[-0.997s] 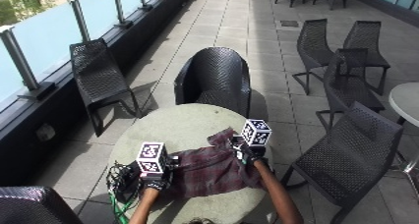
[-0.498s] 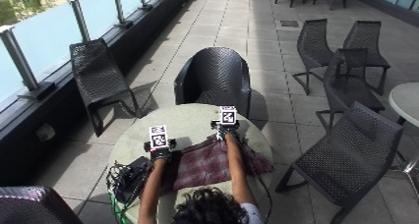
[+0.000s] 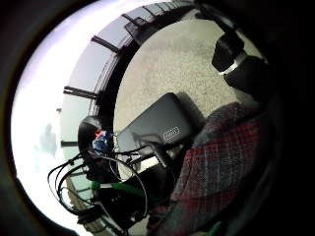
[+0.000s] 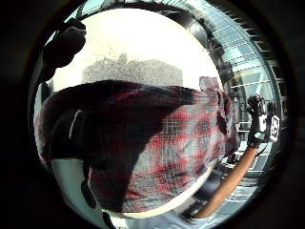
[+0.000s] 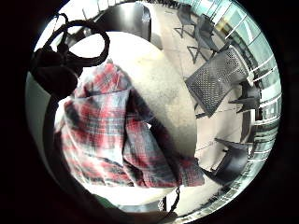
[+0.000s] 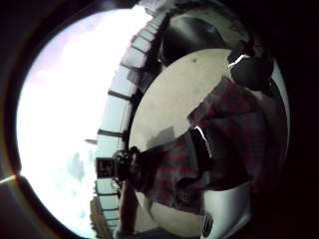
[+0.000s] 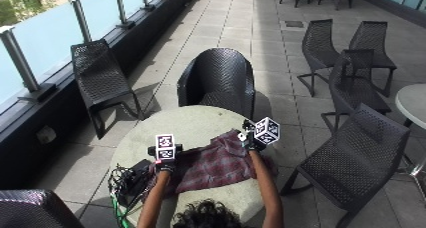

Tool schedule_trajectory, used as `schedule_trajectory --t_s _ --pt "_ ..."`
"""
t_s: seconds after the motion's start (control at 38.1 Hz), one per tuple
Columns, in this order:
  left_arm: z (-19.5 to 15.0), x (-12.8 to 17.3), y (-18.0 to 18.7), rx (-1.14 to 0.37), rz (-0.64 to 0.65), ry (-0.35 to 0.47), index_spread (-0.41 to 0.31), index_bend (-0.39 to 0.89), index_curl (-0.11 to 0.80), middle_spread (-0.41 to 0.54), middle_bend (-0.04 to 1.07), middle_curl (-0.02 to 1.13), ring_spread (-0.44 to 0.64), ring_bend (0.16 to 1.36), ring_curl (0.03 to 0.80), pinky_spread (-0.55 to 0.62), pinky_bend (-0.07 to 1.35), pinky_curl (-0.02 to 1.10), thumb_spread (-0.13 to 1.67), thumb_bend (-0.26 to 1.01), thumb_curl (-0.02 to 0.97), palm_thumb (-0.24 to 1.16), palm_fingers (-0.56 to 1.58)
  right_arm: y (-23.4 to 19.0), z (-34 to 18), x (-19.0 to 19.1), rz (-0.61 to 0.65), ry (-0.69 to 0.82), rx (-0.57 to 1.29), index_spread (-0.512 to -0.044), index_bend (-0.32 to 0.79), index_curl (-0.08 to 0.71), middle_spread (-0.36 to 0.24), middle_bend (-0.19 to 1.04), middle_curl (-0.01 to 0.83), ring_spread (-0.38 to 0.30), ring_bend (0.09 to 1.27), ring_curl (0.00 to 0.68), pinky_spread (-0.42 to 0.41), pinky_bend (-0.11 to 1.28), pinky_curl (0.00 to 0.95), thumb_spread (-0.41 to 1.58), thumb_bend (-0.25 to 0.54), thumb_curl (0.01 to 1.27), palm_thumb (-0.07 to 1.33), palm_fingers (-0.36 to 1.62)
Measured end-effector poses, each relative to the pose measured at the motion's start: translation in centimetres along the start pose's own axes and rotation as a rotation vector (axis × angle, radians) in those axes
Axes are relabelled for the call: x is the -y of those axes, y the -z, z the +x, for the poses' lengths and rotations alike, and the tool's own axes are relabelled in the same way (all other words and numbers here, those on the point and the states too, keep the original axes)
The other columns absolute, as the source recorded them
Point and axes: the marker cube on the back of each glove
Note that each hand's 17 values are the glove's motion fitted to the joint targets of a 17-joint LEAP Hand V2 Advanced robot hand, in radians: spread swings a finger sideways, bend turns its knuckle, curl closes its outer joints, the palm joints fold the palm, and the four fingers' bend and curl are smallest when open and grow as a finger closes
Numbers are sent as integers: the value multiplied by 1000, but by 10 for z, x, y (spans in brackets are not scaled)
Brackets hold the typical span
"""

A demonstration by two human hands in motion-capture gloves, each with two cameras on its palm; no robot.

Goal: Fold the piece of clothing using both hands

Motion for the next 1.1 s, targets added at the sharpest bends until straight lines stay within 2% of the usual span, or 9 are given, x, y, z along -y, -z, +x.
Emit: schedule_trajectory --t_s 0.1,0.21,0.34,0.42,0.55,0.71,0.79,0.97,1.1 --pt "5 -23 0 26 15 -62 -188 126 396 -239 239 450 -222 596 389 9 263 452 1197 -14 336 816 674 15 25 -28 90 77 185 -324 159 360 -194 354 432 -170 464 376 -82 516 395 1099 -6 291 747 900" --pt "9 -24 -26 20 125 -92 -176 121 380 -226 215 431 -198 565 368 41 261 446 1170 -17 344 815 685 13 84 -66 77 -39 62 -314 135 359 -166 305 425 -121 404 366 -21 509 397 1127 -16 300 739 803" --pt "20 -76 -29 -124 -88 -147 -185 180 389 -212 182 424 -151 503 352 73 239 440 1168 -38 341 766 690 -17 135 -100 -166 -200 -160 -305 59 328 -121 222 408 8 337 360 105 552 411 1084 -52 297 654 471" --pt "23 -85 -42 -145 -181 -145 -187 198 402 -188 147 410 -101 472 347 90 240 441 1209 -35 329 718 673 -30 139 -108 -283 -221 -172 -304 33 297 -89 169 391 60 338 356 153 604 418 1050 -44 299 635 341" --pt "24 -83 -54 -101 -174 -133 -173 186 412 -122 105 379 -20 439 340 136 276 453 1270 -37 306 634 585 -39 145 -101 -251 -264 -259 -309 47 246 -56 168 370 113 374 341 197 642 400 1010 -36 301 617 281" --pt "24 -88 -67 -75 -228 -115 -145 187 418 -47 104 341 86 434 336 201 305 456 1363 -38 258 491 484 -50 148 -92 -170 -239 -351 -325 77 211 -67 182 356 70 534 356 206 615 369 1009 -21 304 626 405" --pt "22 -91 -69 -50 -255 -98 -133 177 418 -25 133 333 144 444 334 257 271 443 1423 -44 221 394 437 -50 146 -91 -108 -206 -388 -342 124 215 -104 361 404 -5 499 343 170 515 337 1040 -4 306 663 598" --pt "26 -86 -70 -62 -199 -113 -113 166 412 0 156 324 218 453 327 328 253 423 1513 -20 176 280 418 -39 138 -72 105 -112 -463 -336 158 263 -195 437 430 -158 618 371 45 314 284 1070 38 325 799 1004" --pt "36 -92 -70 -116 -244 -144 -108 164 408 8 161 321 244 456 324 357 252 415 1555 -10 160 236 413 -15 143 -66 66 -160 -456 -327 54 256 -225 425 448 -220 679 419 -142 508 356 1060 69 344 906 1249"
